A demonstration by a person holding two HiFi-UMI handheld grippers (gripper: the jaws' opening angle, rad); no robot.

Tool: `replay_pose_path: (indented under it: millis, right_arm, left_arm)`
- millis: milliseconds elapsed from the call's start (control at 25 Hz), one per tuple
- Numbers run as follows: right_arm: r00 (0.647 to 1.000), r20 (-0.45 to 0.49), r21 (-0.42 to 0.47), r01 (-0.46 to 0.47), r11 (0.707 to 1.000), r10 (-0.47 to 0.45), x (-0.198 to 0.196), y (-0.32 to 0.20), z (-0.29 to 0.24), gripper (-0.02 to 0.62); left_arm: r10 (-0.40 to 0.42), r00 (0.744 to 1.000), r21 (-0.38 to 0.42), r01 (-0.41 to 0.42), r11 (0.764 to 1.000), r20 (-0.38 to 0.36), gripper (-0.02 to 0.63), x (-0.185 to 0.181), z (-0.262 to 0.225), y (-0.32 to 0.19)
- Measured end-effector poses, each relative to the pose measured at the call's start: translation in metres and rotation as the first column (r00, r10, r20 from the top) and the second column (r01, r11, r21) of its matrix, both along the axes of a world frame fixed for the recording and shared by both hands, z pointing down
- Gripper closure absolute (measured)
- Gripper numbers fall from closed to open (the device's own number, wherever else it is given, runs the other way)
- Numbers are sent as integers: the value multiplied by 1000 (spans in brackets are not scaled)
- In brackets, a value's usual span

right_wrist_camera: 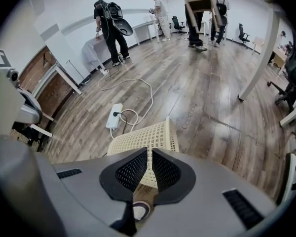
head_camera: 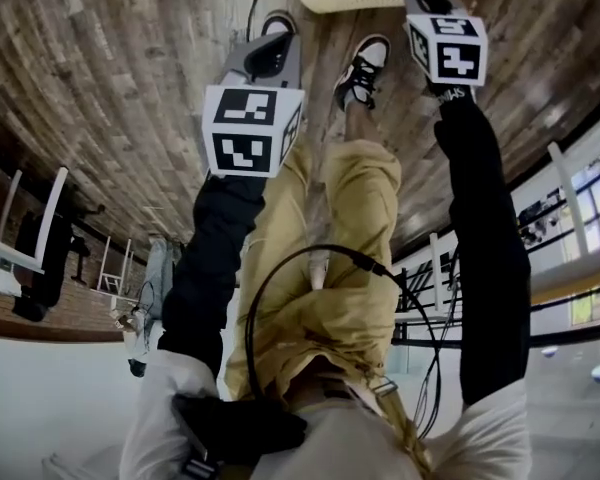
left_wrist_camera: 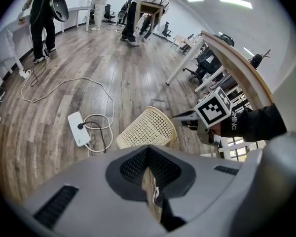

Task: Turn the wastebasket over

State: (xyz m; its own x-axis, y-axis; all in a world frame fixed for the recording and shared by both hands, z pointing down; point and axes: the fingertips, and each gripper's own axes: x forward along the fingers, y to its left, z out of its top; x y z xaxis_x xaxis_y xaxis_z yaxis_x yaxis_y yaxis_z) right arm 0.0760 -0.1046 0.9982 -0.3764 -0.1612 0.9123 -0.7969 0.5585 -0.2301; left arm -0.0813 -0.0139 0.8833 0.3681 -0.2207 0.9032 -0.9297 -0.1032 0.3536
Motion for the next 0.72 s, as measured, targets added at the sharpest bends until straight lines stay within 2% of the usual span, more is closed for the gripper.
replay_pose_path:
  millis: [160,360,720]
  right_arm:
    - [1000,-25,16,12,1000,-11,9,-14,12,563]
    - [997,-56,-1,44,999,-44,13,-21,33,518]
    - [987,-122,-19,104,994,-106,22,-18,54,523]
  left_arm:
    - [-15,1000,-11,15,1000,0,604,1,9,1]
    - [-20,1000,-11,20,1000,-5,604,5,17,2]
    - [-26,1000,-11,25,1000,-12,604,12,20,7]
